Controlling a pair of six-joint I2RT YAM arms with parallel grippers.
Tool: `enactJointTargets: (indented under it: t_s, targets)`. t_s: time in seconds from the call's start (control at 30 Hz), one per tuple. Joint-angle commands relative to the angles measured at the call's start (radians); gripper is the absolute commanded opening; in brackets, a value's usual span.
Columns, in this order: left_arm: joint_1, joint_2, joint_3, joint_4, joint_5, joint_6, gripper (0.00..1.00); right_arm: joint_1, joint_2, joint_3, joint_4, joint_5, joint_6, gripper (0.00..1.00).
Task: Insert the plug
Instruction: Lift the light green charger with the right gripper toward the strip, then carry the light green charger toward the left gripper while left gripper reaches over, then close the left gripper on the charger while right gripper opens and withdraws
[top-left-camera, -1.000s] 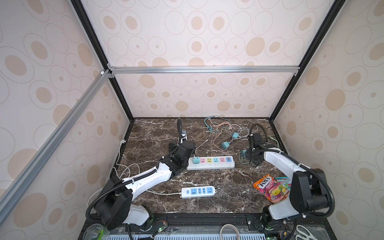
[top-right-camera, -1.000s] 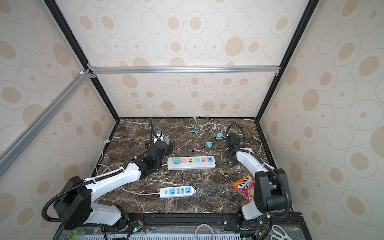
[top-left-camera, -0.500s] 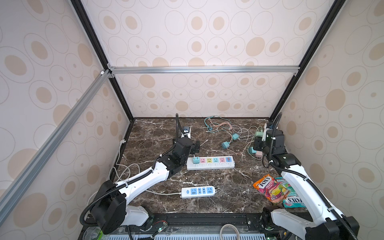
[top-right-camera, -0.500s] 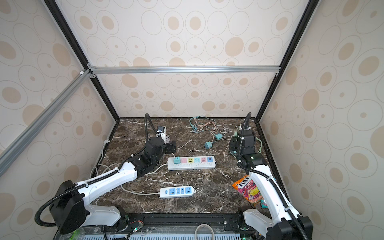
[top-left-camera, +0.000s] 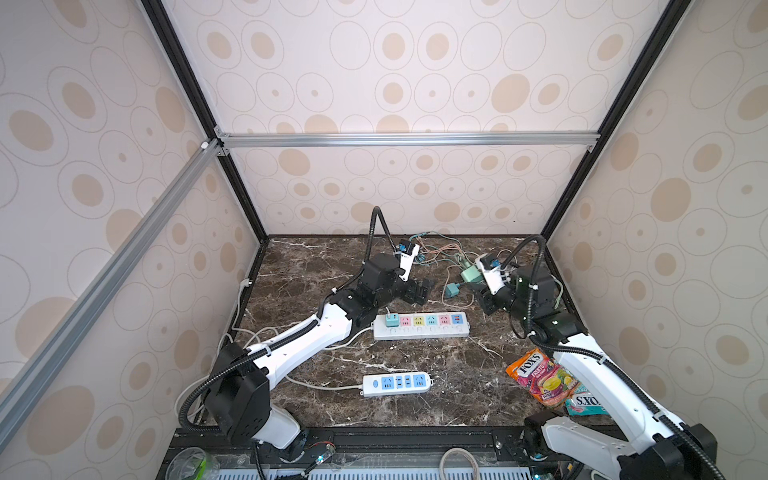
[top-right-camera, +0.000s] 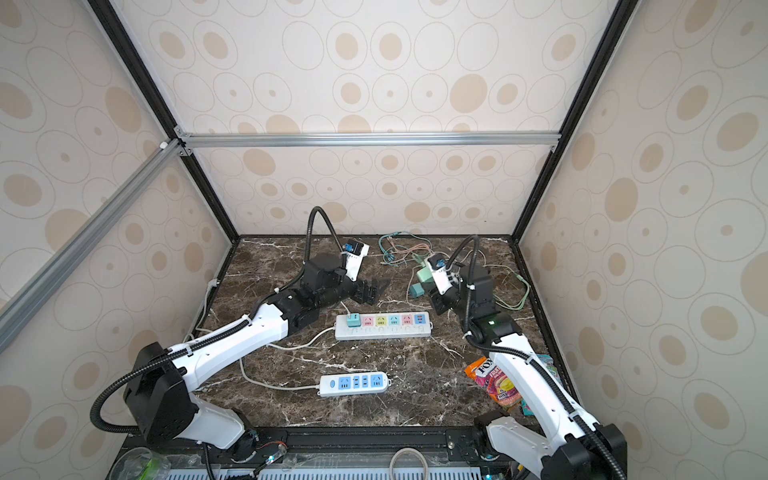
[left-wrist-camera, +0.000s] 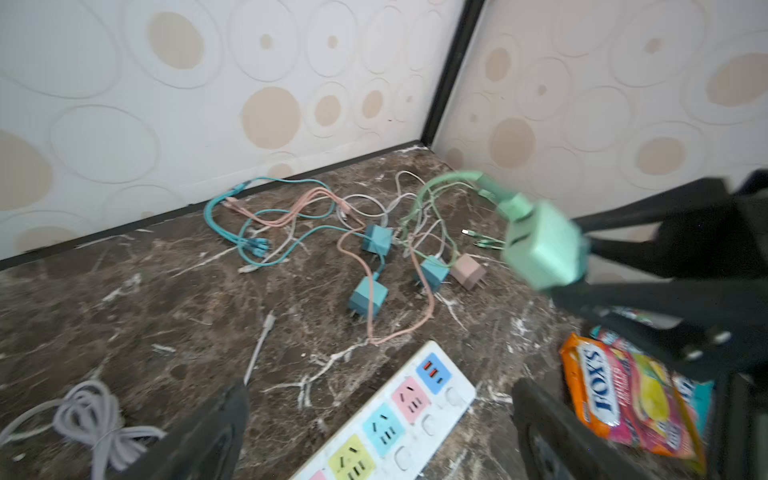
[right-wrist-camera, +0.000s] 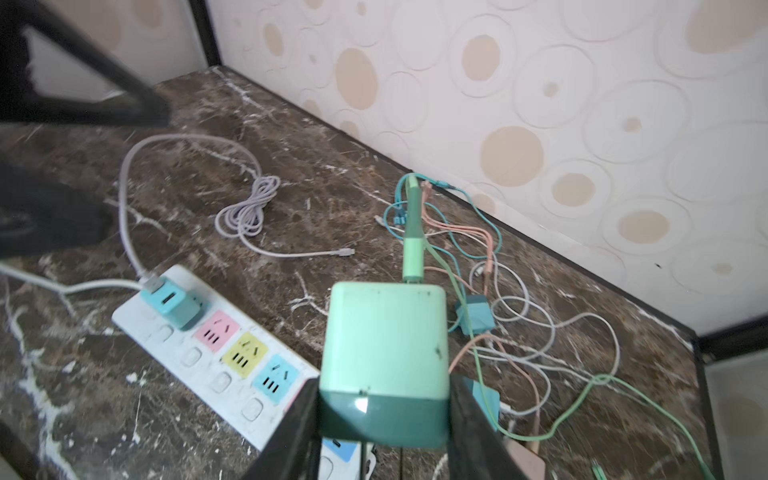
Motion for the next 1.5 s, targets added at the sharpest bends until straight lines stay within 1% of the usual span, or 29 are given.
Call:
enactJointTargets:
  t_s: [0.0, 0.1, 0.23, 0.3, 0.37, 0.47, 0.5, 0.6, 0.67, 0.8, 0.93, 1.1, 1.3, 1.37, 1.47]
  targets:
    - [0.006, 0.002, 0.089, -0.038, 0.199, -0.005, 0.98, 0.041, -0.011, -0.013, 0.109, -0.061, -0.178, 0.12]
    - [0.028, -0.004, 0.110, -0.050, 0.280, -0.029, 0.98, 0.074, -0.003, -0.033, 0.131, -0.078, -0.295, 0.10]
    - [0.068, 0.000, 0.144, -0.114, 0.334, -0.065, 0.98, 0.100, -0.008, -0.077, 0.244, -0.091, -0.361, 0.09]
    - [0.101, -0.004, 0.138, -0.119, 0.360, -0.096, 0.98, 0.114, -0.015, -0.105, 0.304, -0.096, -0.401, 0.08]
    - [0.140, -0.003, 0.133, -0.127, 0.419, -0.114, 0.98, 0.127, -0.020, -0.122, 0.347, -0.095, -0.434, 0.07]
    - [0.172, 0.008, 0.136, -0.154, 0.523, -0.108, 0.98, 0.141, -0.026, -0.131, 0.377, -0.085, -0.460, 0.06]
    - [0.176, 0.010, 0.139, -0.165, 0.532, -0.103, 0.98, 0.146, -0.028, -0.133, 0.383, -0.088, -0.469, 0.06]
    - [0.185, 0.012, 0.138, -0.191, 0.510, -0.086, 0.98, 0.157, -0.037, -0.141, 0.402, -0.116, -0.486, 0.06]
    - [0.188, 0.018, 0.141, -0.198, 0.525, -0.071, 0.98, 0.162, -0.037, -0.139, 0.405, -0.140, -0.487, 0.07]
    - [0.188, 0.054, 0.167, -0.209, 0.633, -0.040, 0.97, 0.183, -0.026, -0.130, 0.412, -0.159, -0.495, 0.07]
    - [0.187, 0.077, 0.172, -0.182, 0.738, -0.040, 0.89, 0.202, -0.005, -0.119, 0.422, -0.155, -0.504, 0.07]
    - [0.187, 0.073, 0.156, -0.179, 0.771, -0.032, 0.70, 0.212, 0.015, -0.116, 0.452, -0.153, -0.503, 0.07]
    - [0.186, 0.067, 0.124, -0.118, 0.834, -0.063, 0.48, 0.221, 0.033, -0.120, 0.489, -0.159, -0.482, 0.07]
    - [0.188, 0.071, 0.123, -0.123, 0.838, -0.062, 0.44, 0.222, 0.037, -0.121, 0.504, -0.158, -0.471, 0.07]
    - [0.187, 0.074, 0.120, -0.126, 0.836, -0.059, 0.41, 0.223, 0.040, -0.119, 0.511, -0.161, -0.464, 0.07]
